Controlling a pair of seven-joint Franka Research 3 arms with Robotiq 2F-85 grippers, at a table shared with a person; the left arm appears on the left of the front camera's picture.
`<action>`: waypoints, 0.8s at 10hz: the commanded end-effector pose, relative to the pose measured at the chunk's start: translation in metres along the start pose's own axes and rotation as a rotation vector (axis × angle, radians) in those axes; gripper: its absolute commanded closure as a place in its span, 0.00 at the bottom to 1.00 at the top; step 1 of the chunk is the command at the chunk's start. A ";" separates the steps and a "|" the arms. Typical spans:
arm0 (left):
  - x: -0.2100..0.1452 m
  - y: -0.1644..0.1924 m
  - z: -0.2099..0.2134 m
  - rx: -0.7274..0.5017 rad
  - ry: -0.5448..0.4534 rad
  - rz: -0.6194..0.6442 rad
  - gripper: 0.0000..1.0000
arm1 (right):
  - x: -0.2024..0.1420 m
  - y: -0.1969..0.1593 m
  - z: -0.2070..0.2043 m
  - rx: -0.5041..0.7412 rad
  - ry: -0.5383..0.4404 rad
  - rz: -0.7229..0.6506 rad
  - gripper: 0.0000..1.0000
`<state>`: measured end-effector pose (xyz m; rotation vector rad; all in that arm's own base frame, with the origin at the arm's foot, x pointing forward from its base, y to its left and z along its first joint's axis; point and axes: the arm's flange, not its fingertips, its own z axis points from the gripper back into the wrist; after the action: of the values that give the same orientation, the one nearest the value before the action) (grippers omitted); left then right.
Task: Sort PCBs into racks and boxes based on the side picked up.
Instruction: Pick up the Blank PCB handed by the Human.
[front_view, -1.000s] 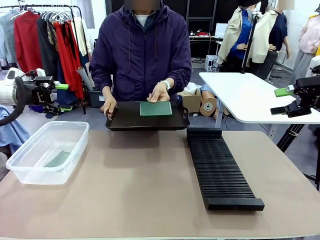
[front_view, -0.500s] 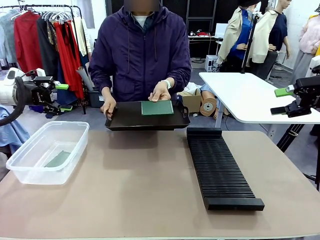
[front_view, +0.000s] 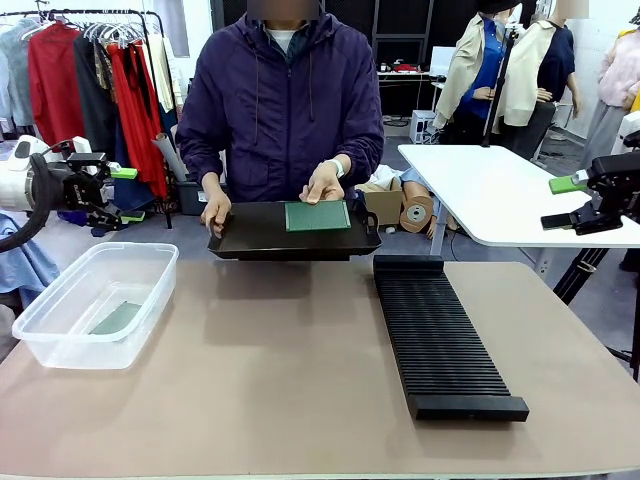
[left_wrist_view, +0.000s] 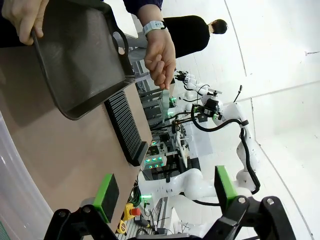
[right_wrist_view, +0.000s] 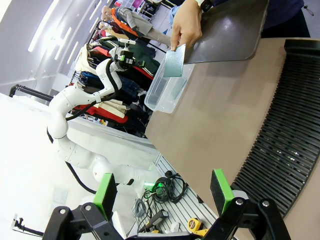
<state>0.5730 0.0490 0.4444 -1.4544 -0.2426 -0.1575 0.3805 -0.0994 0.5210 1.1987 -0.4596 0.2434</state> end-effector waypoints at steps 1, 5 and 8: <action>-0.002 -0.002 0.001 0.009 0.000 0.001 0.00 | 0.006 -0.003 -0.008 0.011 -0.030 0.000 0.00; -0.002 -0.002 0.001 0.009 0.000 0.001 0.00 | 0.015 -0.009 -0.029 0.018 -0.034 0.005 0.00; -0.002 -0.002 0.001 0.009 0.000 0.001 0.00 | 0.021 -0.011 -0.052 0.035 -0.023 0.002 0.00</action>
<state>0.5730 0.0488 0.4443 -1.4543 -0.2422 -0.1576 0.4060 -0.0640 0.5093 1.2355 -0.4449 0.2355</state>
